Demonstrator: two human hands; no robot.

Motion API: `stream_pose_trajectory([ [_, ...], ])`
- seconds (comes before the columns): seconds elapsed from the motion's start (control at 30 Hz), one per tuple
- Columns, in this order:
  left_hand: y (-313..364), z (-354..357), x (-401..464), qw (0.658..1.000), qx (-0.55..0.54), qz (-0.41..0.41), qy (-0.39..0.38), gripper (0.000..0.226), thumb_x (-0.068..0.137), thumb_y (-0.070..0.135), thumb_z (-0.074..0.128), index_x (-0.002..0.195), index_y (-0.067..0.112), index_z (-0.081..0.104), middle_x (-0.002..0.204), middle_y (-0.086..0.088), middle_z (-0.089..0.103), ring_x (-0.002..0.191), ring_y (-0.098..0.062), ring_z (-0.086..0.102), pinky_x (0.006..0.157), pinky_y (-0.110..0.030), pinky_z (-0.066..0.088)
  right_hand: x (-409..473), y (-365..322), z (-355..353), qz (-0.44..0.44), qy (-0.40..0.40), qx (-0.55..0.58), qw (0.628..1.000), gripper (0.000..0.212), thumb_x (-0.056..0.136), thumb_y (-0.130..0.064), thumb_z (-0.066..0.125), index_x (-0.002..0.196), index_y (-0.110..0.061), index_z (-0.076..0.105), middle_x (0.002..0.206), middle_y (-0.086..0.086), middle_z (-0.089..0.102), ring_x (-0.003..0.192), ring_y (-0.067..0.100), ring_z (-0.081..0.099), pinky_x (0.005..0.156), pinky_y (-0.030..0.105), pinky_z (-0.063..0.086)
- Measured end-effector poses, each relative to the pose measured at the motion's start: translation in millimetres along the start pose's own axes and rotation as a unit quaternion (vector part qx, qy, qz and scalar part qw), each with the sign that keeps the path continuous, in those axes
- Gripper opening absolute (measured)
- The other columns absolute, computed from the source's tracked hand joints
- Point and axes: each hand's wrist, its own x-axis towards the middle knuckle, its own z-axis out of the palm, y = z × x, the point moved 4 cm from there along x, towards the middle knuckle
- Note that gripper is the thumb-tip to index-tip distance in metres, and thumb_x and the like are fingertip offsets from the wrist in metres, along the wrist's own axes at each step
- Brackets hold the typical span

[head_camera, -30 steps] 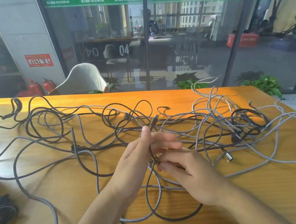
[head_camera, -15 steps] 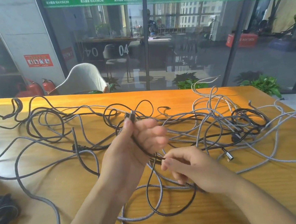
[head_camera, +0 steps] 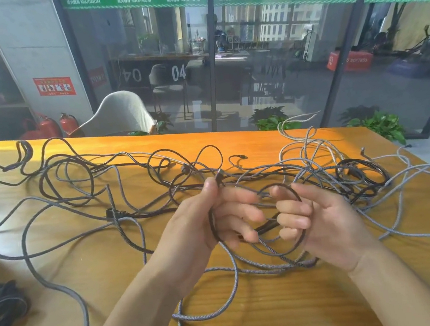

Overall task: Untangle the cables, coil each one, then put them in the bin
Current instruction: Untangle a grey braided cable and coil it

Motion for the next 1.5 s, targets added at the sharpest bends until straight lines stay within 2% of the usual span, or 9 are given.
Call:
stream_pose_trajectory([
  [0.33,-27,2,5,0.979,0.205,-0.015,0.015,0.062,0.112,0.041,0.023,0.12,0.009,0.075,0.109,-0.008,0.079,0.111,-0.023,0.073,0.103,-0.044,0.053,-11,4,38,-0.249,0.13,-0.431,0.857,0.023,0.098,-0.03,0.065,0.088,-0.01,0.068,0.064,0.002,0.059,0.043,0.02,0.049,0.048,0.029,0.044],
  [0.43,-28,9,4,0.982,0.188,-0.004,-0.001,0.069,0.114,0.04,0.02,0.105,-0.007,0.069,0.089,-0.019,0.076,0.097,-0.032,0.074,0.1,-0.042,0.053,-12,14,43,-0.265,0.124,-0.485,0.824,0.017,0.1,-0.03,0.065,0.088,-0.019,0.071,0.065,0.002,0.062,0.043,0.018,0.052,0.05,0.026,0.045],
  [0.63,-26,2,4,0.988,0.135,0.018,0.067,0.056,0.112,0.046,0.028,0.119,0.021,0.077,0.086,-0.03,0.07,0.072,-0.036,0.066,0.077,-0.046,0.053,-6,34,48,-0.218,0.069,-0.497,0.837,0.01,0.105,-0.029,0.06,0.105,-0.025,0.069,0.075,0.0,0.066,0.053,0.017,0.06,0.057,0.028,0.05],
  [0.77,-21,-9,8,0.993,0.031,0.026,0.113,0.058,0.111,0.043,0.027,0.127,0.01,0.071,0.121,-0.013,0.075,0.114,-0.028,0.072,0.097,-0.043,0.05,-4,44,50,-0.169,0.011,-0.494,0.853,0.025,0.11,-0.027,0.049,0.094,-0.017,0.066,0.067,0.006,0.06,0.064,0.018,0.056,0.063,0.028,0.046],
  [0.93,-23,-4,7,0.997,0.022,0.008,0.08,0.061,0.11,0.044,0.024,0.128,0.008,0.069,0.122,-0.013,0.075,0.119,-0.028,0.07,0.105,-0.05,0.048,0,48,49,-0.177,0.032,-0.515,0.838,0.03,0.106,-0.042,0.048,0.088,-0.026,0.066,0.072,0.013,0.048,0.066,0.034,0.04,0.061,0.052,0.039],
  [1.1,-20,3,4,0.998,0.021,-0.013,0.063,0.058,0.11,0.042,0.026,0.124,0.009,0.071,0.117,-0.011,0.077,0.113,-0.022,0.073,0.069,-0.029,0.06,1,49,48,-0.188,0.004,-0.51,0.839,0.03,0.109,-0.035,0.049,0.083,-0.029,0.063,0.065,-0.014,0.046,0.062,0.011,0.039,0.06,0.027,0.035],
  [1.2,-19,2,4,0.997,-0.028,-0.013,0.069,0.056,0.103,0.046,0.036,0.109,0.01,0.078,0.11,-0.016,0.078,0.102,-0.023,0.076,0.071,-0.031,0.062,1,53,47,-0.168,-0.029,-0.537,0.826,0.036,0.108,-0.035,0.049,0.081,-0.015,0.06,0.068,-0.008,0.053,0.066,0.014,0.047,0.065,0.031,0.04],
  [1.33,-11,1,3,0.995,-0.08,0.0,0.063,0.055,0.101,0.045,0.039,0.082,0.017,0.082,0.078,-0.008,0.073,0.069,-0.021,0.071,0.065,-0.03,0.058,0,47,41,-0.16,-0.057,-0.66,0.732,0.031,0.109,-0.034,0.053,0.085,-0.021,0.069,0.078,-0.011,0.065,0.085,0.014,0.06,0.085,0.031,0.047],
  [1.5,-4,0,-2,0.996,-0.086,-0.022,0.012,0.054,0.109,0.04,0.035,0.066,0.01,0.047,0.047,-0.001,0.029,0.033,-0.008,0.03,0.044,-0.022,0.032,10,26,17,-0.202,-0.018,-0.79,0.578,0.041,0.103,-0.065,0.043,0.089,-0.035,0.067,0.088,-0.02,0.063,0.097,0.001,0.059,0.122,0.034,0.017],
])
